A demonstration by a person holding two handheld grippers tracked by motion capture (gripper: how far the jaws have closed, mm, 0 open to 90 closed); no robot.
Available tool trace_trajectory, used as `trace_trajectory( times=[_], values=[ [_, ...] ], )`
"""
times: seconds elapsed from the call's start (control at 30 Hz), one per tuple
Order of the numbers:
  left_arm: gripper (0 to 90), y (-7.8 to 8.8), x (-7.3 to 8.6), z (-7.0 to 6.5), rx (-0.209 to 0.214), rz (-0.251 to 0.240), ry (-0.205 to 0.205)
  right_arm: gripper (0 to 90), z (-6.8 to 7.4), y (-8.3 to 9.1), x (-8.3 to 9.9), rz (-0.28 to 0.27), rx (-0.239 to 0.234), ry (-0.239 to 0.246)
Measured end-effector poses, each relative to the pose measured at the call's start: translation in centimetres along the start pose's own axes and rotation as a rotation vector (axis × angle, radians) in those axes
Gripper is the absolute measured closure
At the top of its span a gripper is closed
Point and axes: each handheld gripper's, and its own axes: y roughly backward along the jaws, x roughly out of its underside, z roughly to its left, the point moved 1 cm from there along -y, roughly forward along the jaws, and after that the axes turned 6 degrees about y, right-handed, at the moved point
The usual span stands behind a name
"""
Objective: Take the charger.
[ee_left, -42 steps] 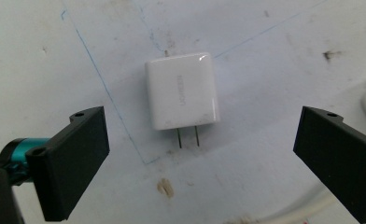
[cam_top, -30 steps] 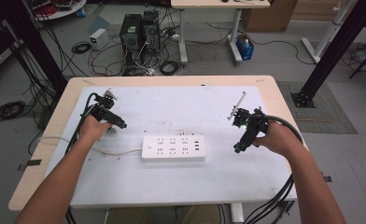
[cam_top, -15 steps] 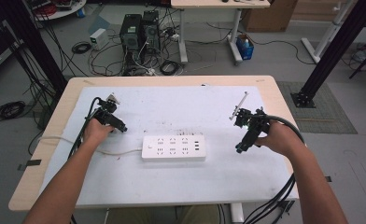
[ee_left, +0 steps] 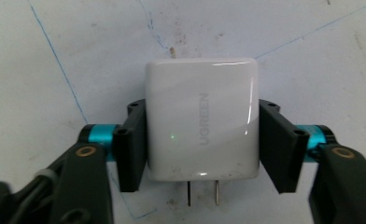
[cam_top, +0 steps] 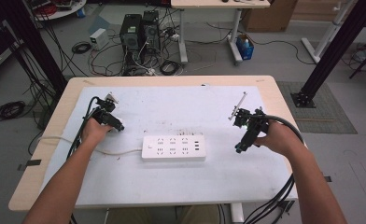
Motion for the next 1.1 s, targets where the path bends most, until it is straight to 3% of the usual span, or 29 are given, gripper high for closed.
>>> trace_trajectory(
  times=[0.27,0.4,0.5,0.53,0.67,0.7,0.93,1.1],
  values=[
    [42.7,0.2,0.1,-0.3,-0.024,-0.019,-0.037,3.8,0.2,-0.1,0.1,0.003,0.001,-0.002],
    [42.7,1.5,0.2,-0.4,0.002,-0.061,-0.044,3.8,0.3,0.1,0.1,0.000,0.004,-0.007],
    [42.7,2.9,0.5,-0.3,0.041,-0.101,-0.045,3.8,0.5,0.3,0.1,-0.001,0.006,-0.006],
    [42.7,4.1,0.7,-0.3,0.077,-0.133,-0.052,3.8,0.5,0.3,0.1,-0.004,0.008,-0.002],
    [42.6,6.1,1.3,-0.5,0.117,-0.187,-0.073,3.8,0.8,0.6,-0.1,-0.018,0.011,0.004],
    [42.6,7.3,1.9,-0.7,0.142,-0.216,-0.081,3.8,0.9,0.6,-0.1,-0.020,0.015,0.012],
    [42.6,10.5,3.2,-1.6,0.151,-0.274,-0.126,3.8,1.5,0.9,-0.5,-0.029,0.020,0.025],
    [42.6,11.6,3.4,-2.0,0.142,-0.291,-0.141,3.8,1.9,1.0,-0.6,-0.034,0.025,0.031]
  ],
)
